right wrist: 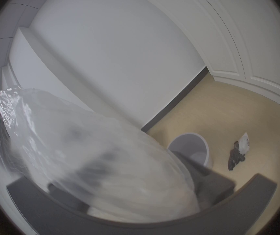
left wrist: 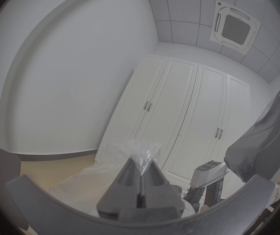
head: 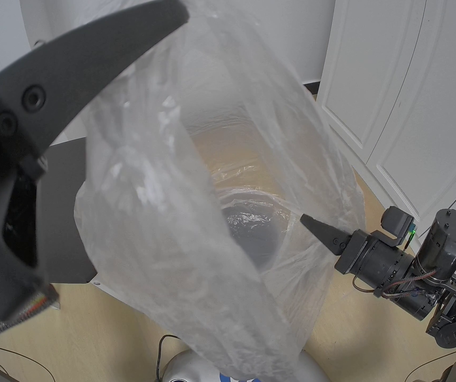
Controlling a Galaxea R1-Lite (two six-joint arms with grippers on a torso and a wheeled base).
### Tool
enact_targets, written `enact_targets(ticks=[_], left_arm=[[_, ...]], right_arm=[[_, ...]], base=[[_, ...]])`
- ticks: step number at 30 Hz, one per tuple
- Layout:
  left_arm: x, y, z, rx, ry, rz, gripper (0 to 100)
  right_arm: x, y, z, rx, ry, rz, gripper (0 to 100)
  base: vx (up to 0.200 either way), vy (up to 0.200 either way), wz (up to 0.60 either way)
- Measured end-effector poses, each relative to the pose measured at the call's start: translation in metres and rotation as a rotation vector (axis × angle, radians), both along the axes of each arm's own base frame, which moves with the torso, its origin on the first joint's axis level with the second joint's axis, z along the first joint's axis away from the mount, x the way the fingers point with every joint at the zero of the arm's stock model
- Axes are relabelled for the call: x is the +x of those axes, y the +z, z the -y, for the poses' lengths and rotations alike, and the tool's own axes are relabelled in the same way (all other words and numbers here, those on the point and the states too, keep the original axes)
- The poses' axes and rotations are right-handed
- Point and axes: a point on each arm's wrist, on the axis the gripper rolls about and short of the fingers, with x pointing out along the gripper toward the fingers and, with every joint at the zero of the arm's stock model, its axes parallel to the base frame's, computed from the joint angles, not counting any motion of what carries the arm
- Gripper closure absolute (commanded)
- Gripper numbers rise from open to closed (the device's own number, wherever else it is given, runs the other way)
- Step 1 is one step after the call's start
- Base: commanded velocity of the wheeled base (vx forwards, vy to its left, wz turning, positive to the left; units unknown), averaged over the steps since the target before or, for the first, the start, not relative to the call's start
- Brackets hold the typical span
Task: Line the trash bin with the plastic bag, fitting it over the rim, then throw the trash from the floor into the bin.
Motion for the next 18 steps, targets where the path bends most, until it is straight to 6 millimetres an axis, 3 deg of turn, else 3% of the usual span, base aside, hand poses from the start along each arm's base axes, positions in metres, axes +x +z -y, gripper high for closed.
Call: enact_targets(ticks=[9, 18], left_arm=[[0.002, -0.005, -0.001, -0.002, 0.001, -0.026, 100], [0.026, -0.028, -0.016, 0.059, 0.153, -0.069, 100]], right_arm=[[0.006, -0.004, -0.002, 0.040, -0.021, 0.046, 100], [0.009, -0.006, 0.000, -0.030, -0.105, 0.071, 100]], base=[[0.000, 0.000, 0.00], [0.000, 0.000, 0.00]])
